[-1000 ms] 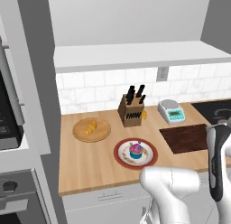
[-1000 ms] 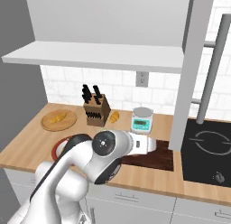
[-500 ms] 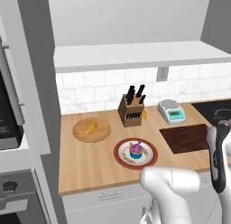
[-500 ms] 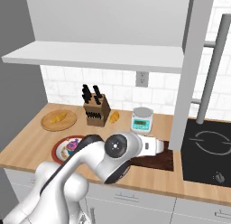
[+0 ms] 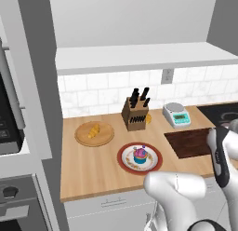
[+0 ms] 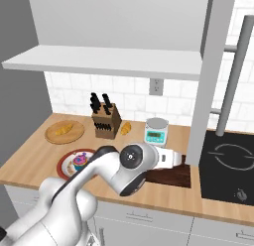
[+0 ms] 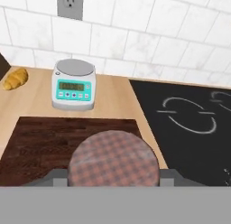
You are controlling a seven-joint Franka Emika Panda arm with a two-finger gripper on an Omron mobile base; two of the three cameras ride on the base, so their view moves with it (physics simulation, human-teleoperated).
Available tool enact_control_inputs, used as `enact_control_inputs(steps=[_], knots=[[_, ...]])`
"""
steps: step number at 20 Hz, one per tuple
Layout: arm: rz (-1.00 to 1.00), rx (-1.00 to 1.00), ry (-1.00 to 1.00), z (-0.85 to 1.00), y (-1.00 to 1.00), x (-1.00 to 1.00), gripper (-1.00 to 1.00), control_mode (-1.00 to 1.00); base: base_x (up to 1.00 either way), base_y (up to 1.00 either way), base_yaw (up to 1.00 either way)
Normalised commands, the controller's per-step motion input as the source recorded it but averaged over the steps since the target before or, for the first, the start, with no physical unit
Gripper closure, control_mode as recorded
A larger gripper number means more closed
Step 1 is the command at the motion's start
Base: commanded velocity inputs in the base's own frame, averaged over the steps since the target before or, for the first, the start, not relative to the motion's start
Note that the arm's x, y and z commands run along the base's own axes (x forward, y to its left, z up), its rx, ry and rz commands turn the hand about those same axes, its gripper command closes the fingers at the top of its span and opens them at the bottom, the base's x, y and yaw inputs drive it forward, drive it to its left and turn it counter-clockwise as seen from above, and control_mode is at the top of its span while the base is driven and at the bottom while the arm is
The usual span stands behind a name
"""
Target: From the different types of pastries on the counter, select a croissant and place it on the cutting board. Then retrieve a jar of jam from the cabinet and place it alongside the croissant on the cutting board.
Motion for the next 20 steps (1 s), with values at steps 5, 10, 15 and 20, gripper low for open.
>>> enact_control_inputs(steps=[5, 10, 15, 20], knots=[[0.00, 0.00, 0.00, -0.21, 0.00, 0.32, 1.00, -1.00, 0.00, 0.00, 0.00], [0.00, 0.00, 0.00, -0.25, -0.14, 0.10, 1.00, -1.00, 0.00, 0.00, 0.00], [0.00, 0.00, -0.01, -0.23, -0.22, 0.07, 1.00, -1.00, 0.00, 0.00, 0.00], [0.00, 0.00, -0.01, -0.21, -0.19, 0.17, 1.00, -1.00, 0.00, 0.00, 0.00]])
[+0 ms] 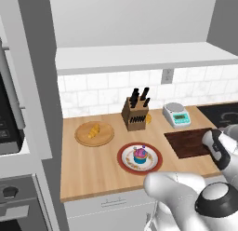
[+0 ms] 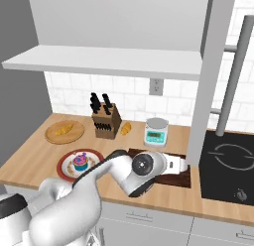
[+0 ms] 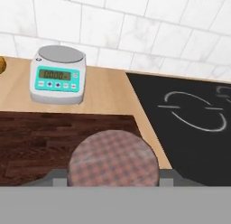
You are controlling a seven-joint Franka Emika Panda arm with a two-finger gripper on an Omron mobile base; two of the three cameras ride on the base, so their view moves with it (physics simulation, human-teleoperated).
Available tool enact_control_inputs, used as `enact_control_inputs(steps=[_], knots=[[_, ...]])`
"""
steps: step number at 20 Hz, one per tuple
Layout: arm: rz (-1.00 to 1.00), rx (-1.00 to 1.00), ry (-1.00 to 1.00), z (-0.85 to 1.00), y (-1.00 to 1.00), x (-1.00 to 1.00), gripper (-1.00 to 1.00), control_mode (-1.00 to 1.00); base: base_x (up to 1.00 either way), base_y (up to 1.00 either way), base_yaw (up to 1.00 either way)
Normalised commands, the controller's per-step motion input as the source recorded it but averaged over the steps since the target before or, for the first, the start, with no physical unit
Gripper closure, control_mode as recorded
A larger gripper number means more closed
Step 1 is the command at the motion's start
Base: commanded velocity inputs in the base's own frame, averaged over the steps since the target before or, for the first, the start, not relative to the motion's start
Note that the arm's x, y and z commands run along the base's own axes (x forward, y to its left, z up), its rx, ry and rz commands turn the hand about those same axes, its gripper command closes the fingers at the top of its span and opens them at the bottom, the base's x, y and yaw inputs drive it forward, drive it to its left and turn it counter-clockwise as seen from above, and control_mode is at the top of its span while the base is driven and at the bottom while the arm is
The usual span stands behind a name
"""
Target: From the different types of pastries on the counter, select a croissant and place it on the cutting board. Then retrieve a jar of jam from the cabinet and place it alongside the croissant on the cutting board.
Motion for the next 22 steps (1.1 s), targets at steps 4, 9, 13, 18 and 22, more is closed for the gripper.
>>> enact_control_inputs(steps=[4, 9, 13, 18, 22], knots=[[0.00, 0.00, -0.02, -0.13, -0.03, 0.26, 1.00, -1.00, 0.00, 0.00, 0.00], [0.00, 0.00, -0.01, -0.13, -0.02, 0.23, 1.00, -1.00, 0.00, 0.00, 0.00], [0.00, 0.00, 0.01, -0.18, -0.22, 0.01, 1.00, -1.00, 0.00, 0.00, 0.00], [0.00, 0.00, 0.03, -0.24, -0.27, 0.00, 1.00, -1.00, 0.00, 0.00, 0.00], [0.00, 0.00, 0.00, -0.22, -0.19, 0.12, 1.00, -1.00, 0.00, 0.00, 0.00]])
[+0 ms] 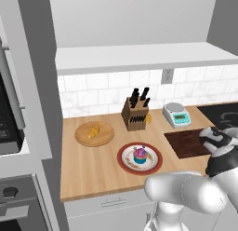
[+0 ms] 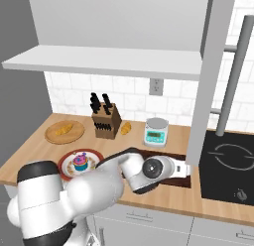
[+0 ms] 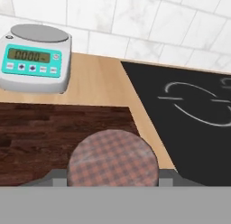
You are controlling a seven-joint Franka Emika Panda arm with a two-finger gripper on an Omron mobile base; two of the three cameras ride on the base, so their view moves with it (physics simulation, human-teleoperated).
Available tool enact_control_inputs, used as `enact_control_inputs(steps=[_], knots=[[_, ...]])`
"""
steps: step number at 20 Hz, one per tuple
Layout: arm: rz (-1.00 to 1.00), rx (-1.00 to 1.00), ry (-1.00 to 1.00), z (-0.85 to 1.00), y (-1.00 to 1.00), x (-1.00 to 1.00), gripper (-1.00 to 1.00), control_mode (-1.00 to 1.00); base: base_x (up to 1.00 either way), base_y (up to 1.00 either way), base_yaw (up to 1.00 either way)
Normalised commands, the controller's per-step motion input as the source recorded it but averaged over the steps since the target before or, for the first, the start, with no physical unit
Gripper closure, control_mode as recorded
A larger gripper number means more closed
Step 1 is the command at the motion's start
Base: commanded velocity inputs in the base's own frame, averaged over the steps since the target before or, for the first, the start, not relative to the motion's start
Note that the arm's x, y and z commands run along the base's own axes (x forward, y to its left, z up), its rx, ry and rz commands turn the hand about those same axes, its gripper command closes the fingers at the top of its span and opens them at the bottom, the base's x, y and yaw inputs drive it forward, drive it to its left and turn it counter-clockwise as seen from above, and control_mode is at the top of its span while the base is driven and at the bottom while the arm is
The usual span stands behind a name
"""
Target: From the different types of pastries on the counter, select a croissant and place it on the cutting board. Then retrieve a jar of jam from the cabinet and place it alongside the croissant on the cutting board.
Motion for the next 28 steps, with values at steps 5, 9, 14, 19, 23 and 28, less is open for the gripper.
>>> enact_control_inputs(steps=[5, 9, 14, 19, 23, 28], knots=[[0.00, -0.02, -0.15, -0.13, -0.01, 0.34, 1.00, -1.00, 0.00, 0.00, 0.00], [0.00, 0.00, -0.02, -0.13, -0.07, 0.14, 1.00, -1.00, 0.00, 0.00, 0.00], [0.00, 0.00, 0.01, -0.13, -0.11, 0.01, 1.00, -1.00, 0.00, 0.00, 0.00], [0.00, 0.00, 0.00, -0.20, -0.17, 0.16, 1.00, -1.00, 0.00, 0.00, 0.00], [0.00, 0.00, 0.00, -0.23, -0.15, 0.24, 1.00, -1.00, 0.00, 0.00, 0.00], [0.00, 0.00, 0.00, -0.33, -0.03, 0.12, 1.00, -1.00, 0.00, 0.00, 0.00]])
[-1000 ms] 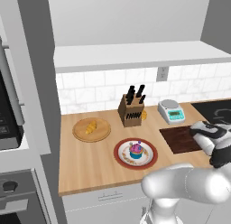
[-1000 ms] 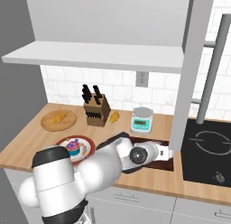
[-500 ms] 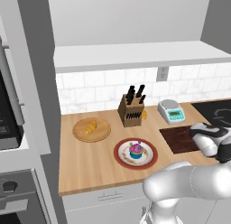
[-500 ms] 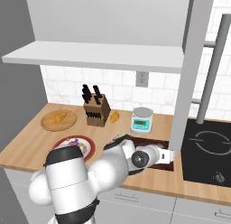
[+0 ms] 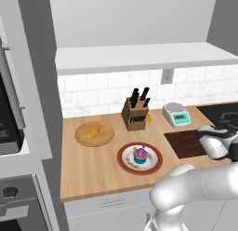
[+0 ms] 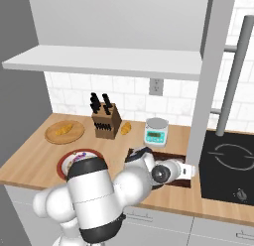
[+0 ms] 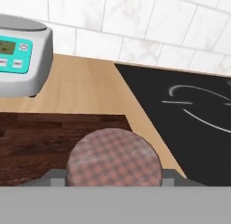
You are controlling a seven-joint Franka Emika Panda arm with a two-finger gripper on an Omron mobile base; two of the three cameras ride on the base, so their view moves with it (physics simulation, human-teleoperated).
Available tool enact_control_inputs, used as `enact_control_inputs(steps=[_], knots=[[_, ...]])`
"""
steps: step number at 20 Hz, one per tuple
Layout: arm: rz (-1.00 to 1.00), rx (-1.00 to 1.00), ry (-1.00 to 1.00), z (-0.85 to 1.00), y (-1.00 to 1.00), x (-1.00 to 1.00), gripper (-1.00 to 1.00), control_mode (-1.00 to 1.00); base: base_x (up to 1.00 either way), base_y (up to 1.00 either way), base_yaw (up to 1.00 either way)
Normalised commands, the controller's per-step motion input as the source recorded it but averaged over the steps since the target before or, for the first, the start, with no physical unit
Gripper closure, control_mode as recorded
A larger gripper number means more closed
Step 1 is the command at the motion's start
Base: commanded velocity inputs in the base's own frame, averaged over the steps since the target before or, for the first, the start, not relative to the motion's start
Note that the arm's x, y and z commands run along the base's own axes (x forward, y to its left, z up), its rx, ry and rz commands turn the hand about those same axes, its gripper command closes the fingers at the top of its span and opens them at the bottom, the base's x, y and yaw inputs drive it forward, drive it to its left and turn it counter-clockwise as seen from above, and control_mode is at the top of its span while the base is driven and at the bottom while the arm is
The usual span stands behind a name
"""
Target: From the different types of pastries on the counter, select a croissant and place it on the cutting board. Then retrieve a jar of jam from the cabinet and place it alongside the croissant on the cutting board.
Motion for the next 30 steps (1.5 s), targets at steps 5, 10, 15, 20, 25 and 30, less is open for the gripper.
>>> enact_control_inputs(steps=[5, 10, 15, 20, 25, 30], knots=[[0.00, 0.00, 0.00, -0.35, -0.01, 0.16, 1.00, -1.00, 0.00, 0.00, 0.00], [0.00, 0.00, 0.00, -0.39, 0.00, 0.11, 1.00, -1.00, 0.00, 0.00, 0.00], [0.00, 0.00, 0.01, -0.49, 0.00, 0.00, 1.00, -1.00, 0.00, 0.00, 0.00], [0.00, 0.00, 0.00, -0.46, 0.00, 0.00, 1.00, -1.00, 0.00, 0.00, 0.00], [0.00, 0.00, 0.00, -0.32, 0.08, -0.06, 1.00, -1.00, 0.00, 0.00, 0.00], [0.00, 0.00, 0.05, -0.40, 0.29, -0.25, 1.00, -1.00, 0.00, 0.00, 0.00]])
